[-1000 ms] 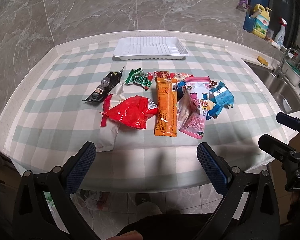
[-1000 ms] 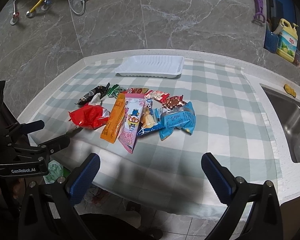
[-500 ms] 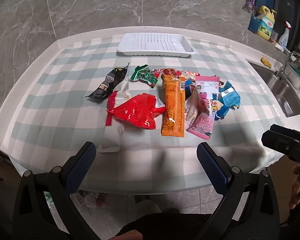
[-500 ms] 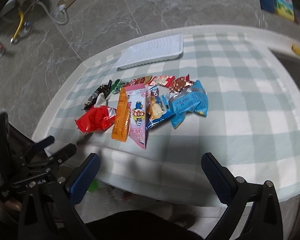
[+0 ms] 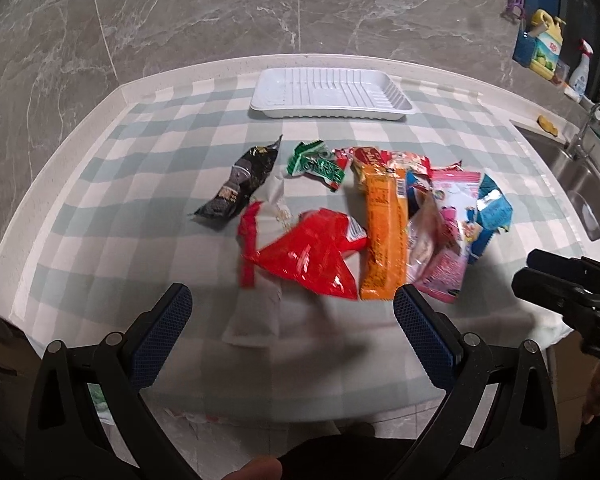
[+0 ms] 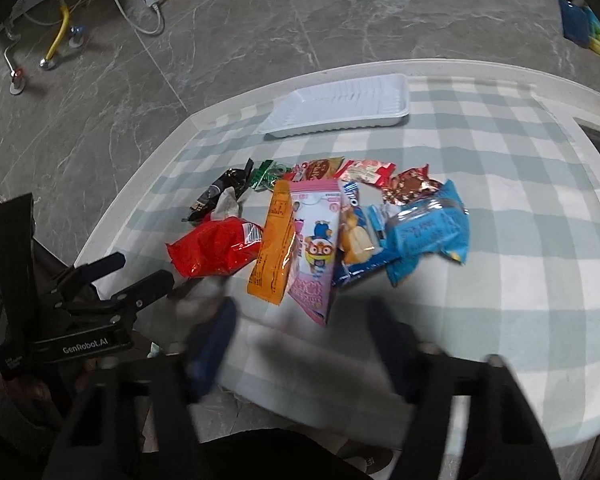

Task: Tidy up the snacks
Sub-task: 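Grasp the red bag with the left gripper while the right gripper grasps the blue packet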

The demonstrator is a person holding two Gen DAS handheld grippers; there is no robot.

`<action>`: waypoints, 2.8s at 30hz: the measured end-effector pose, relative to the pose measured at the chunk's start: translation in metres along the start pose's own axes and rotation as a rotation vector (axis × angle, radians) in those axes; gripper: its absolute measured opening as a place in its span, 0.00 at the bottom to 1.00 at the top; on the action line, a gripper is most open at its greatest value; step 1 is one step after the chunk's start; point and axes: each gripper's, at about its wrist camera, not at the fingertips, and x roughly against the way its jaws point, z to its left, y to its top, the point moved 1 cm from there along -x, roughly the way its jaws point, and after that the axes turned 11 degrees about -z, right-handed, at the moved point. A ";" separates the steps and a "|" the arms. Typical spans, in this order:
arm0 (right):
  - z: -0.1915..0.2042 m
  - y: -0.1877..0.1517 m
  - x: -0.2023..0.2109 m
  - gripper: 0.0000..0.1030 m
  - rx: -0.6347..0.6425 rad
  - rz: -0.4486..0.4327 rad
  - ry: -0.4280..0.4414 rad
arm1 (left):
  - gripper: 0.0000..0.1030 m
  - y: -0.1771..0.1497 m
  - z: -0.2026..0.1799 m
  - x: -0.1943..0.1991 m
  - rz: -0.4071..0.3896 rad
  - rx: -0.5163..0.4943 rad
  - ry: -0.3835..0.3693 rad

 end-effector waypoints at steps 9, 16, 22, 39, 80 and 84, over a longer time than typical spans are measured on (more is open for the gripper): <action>-0.045 0.005 -0.011 0.70 -0.300 -0.016 -0.047 | 0.99 0.022 0.004 -0.024 -0.002 -0.052 -0.005; -0.101 -0.001 -0.029 0.75 -0.684 0.022 0.022 | 0.99 0.033 -0.004 -0.052 0.020 -0.112 -0.029; -0.127 0.002 -0.050 0.76 -0.826 0.031 0.061 | 0.99 0.033 -0.014 -0.076 0.043 -0.181 -0.048; -0.143 0.010 -0.073 0.76 -0.973 0.018 0.075 | 1.00 -0.003 -0.021 -0.146 0.162 -0.309 -0.080; -0.154 0.014 -0.070 0.60 -0.964 0.085 -0.024 | 0.47 0.010 -0.043 -0.154 0.100 -0.652 -0.243; -0.156 0.012 -0.069 0.40 -0.947 0.095 -0.032 | 0.41 0.009 -0.046 -0.154 0.112 -0.635 -0.282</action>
